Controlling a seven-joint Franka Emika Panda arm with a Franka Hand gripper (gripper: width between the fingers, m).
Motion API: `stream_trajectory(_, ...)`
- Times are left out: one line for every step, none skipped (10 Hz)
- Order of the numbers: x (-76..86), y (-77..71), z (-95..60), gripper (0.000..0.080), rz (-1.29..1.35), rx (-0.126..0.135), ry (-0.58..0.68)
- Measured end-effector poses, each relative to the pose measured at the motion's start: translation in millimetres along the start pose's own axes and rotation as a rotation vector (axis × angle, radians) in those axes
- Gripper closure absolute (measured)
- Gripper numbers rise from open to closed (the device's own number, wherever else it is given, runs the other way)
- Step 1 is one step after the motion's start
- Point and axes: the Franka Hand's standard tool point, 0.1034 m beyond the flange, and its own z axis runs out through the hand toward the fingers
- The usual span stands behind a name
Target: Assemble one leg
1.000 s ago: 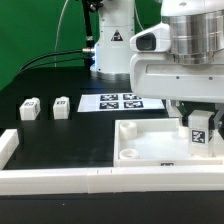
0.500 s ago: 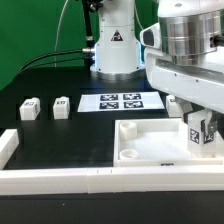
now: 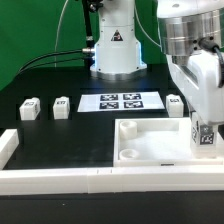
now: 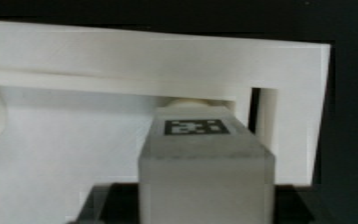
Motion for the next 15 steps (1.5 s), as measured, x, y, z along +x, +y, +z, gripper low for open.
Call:
stream_trajectory(-0.2,0.3,0.4,0.0506,-0.027,-0.001,-0.002)
stream_trajectory(-0.6,0.7,1.0,0.0334,-0.063,-0.002,-0.002)
stream_trajectory(-0.9,0.8,1.3,0.0334,-0.091,-0.002,-0.003)
stream_trajectory(-1.7,1.2,1.7,0.0187,-0.091,-0.003,-0.003)
stream_trajectory(-1.6,1.3,1.9,0.0158,-0.181,-0.003,-0.002)
stream_trajectory(-1.6,1.4,2.1,0.0158,-0.312,-0.004,-0.002)
stream_trajectory(-3.3,2.2,2.5,0.0152,-0.364,-0.006,-0.003)
stream_trajectory(-4.4,2.7,2.9,0.0152,-0.495,-0.007,-0.002)
stream_trajectory(-5.3,3.0,3.3,0.0150,-0.580,-0.008,-0.003)
stream_trajectory(-4.9,2.9,3.3,0.0150,-0.719,-0.008,-0.002)
stream_trajectory(-4.4,2.8,3.2,0.0150,-0.839,-0.007,-0.003)
stream_trajectory(-4.4,2.8,3.4,0.0150,-0.938,-0.008,-0.003)
stream_trajectory(-4.3,2.9,3.5,0.0150,-1.042,-0.009,-0.002)
stream_trajectory(-3.8,2.9,3.6,0.0150,-1.147,-0.012,0.003)
stream_trajectory(-3.5,2.8,3.7,0.0150,-1.260,-0.013,0.004)
